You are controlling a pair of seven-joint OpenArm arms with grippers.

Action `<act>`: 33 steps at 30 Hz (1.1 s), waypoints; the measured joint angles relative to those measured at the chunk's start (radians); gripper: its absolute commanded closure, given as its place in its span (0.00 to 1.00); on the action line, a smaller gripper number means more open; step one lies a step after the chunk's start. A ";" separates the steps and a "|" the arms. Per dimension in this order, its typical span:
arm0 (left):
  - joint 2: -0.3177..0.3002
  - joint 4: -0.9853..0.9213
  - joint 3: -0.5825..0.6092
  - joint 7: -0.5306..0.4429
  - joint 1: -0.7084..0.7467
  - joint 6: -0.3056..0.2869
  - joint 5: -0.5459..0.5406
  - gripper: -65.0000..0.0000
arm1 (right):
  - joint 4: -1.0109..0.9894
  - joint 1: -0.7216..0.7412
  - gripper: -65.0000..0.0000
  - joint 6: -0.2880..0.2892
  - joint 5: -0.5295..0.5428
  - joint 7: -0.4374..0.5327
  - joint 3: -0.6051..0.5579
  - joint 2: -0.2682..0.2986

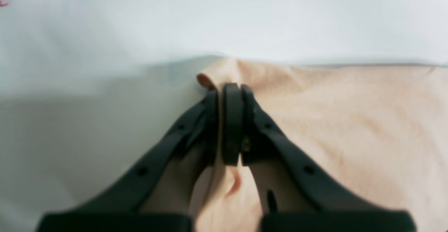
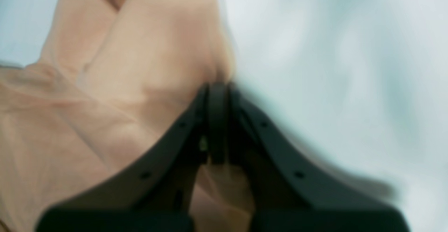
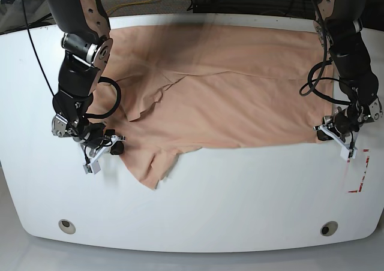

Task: Fold the T-shirt properly
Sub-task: 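Fold the hem edge over toward the collar with both grippers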

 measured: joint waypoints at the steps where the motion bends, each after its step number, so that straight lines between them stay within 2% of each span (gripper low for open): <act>1: 0.003 0.014 0.000 0.008 0.004 0.000 0.003 1.00 | 0.000 0.000 1.00 0.000 0.000 -0.002 0.000 0.000; 8: 0.010 0.231 -0.005 0.036 0.077 -0.002 0.011 1.00 | 0.098 -0.010 1.00 0.000 -0.021 -0.074 -0.001 -0.006; 14: 0.019 0.490 -0.095 0.025 0.170 -0.008 -0.004 1.00 | 0.287 -0.013 1.00 0.007 -0.018 -0.219 -0.002 -0.011; 16: 0.023 0.545 -0.095 0.024 0.201 0.009 0.020 1.00 | 0.370 -0.015 1.00 0.001 -0.024 -0.279 -0.002 -0.010; 22: 0.040 0.694 -0.087 0.035 0.315 -0.004 0.015 1.00 | 0.646 -0.102 1.00 -0.001 -0.012 -0.468 0.000 -0.003; 26: 0.035 0.753 -0.089 0.033 0.367 -0.004 0.014 1.00 | 0.755 -0.157 1.00 -0.001 -0.019 -0.521 0.002 -0.013; 27: 0.036 0.753 -0.090 0.034 0.374 -0.003 0.015 1.00 | 0.758 -0.159 0.97 -0.001 -0.019 -0.520 0.003 -0.022; 28: 0.037 0.753 -0.090 0.035 0.378 -0.003 0.015 1.00 | 0.756 -0.160 0.89 -0.001 -0.019 -0.519 0.003 -0.029; 33: 0.039 0.754 -0.092 0.034 0.395 -0.003 0.015 1.00 | 0.632 -0.120 0.46 0.002 -0.010 -0.498 0.001 -0.062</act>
